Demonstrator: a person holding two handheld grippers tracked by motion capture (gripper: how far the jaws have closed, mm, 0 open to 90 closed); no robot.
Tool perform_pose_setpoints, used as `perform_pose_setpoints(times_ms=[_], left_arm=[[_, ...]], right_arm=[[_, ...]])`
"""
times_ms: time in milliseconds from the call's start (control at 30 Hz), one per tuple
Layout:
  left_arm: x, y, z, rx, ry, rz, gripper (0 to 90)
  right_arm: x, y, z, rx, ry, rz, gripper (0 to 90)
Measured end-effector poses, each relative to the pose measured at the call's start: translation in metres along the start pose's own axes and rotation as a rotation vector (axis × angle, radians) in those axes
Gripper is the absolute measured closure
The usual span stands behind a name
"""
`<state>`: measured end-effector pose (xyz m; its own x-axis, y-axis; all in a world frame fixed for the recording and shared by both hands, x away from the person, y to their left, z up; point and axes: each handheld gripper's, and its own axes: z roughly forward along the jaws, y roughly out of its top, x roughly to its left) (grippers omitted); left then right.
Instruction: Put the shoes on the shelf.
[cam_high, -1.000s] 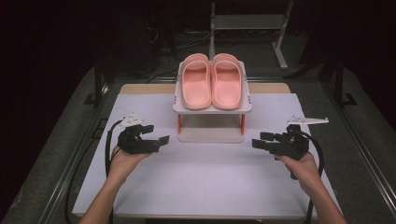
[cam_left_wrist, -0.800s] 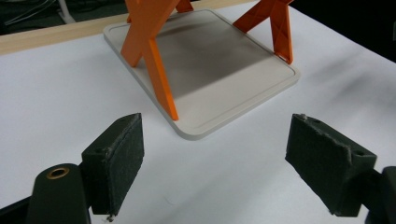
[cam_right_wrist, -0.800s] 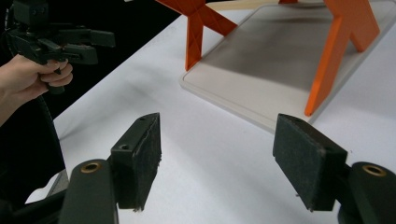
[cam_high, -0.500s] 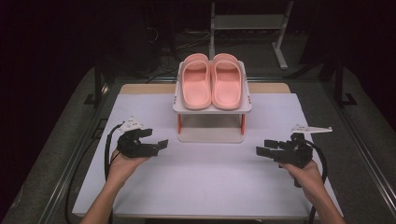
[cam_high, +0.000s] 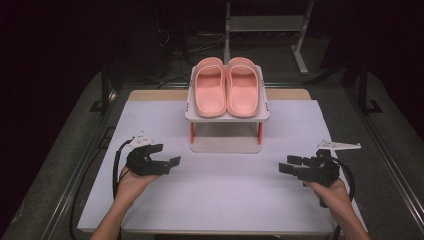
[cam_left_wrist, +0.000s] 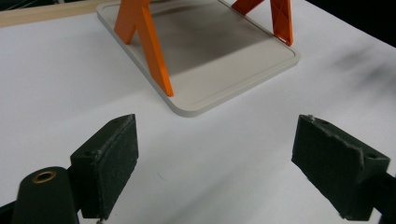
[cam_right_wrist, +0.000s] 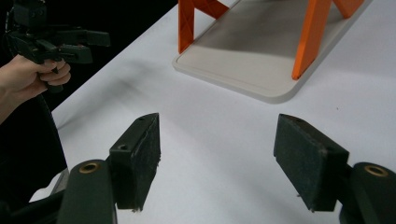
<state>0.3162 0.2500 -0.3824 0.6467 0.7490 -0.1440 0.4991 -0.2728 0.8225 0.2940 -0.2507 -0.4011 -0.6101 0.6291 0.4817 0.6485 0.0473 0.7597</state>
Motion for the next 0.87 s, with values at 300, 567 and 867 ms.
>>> perform_pose_setpoints(times_ms=[300, 567, 867], left_arm=[[-0.008, -0.016, -0.001, 0.005, -0.017, -0.006, 13.7], [-0.008, -0.032, -0.010, -0.005, -0.012, -0.011, 13.8], [-0.009, -0.068, -0.024, -0.053, 0.004, -0.068, 13.7]], right_arm=[[-0.003, -0.017, -0.006, 0.008, -0.007, 0.007, 30.4], [-0.001, -0.032, -0.009, 0.007, -0.007, 0.008, 29.4], [0.015, -0.055, -0.014, -0.020, -0.053, -0.031, 26.2]])
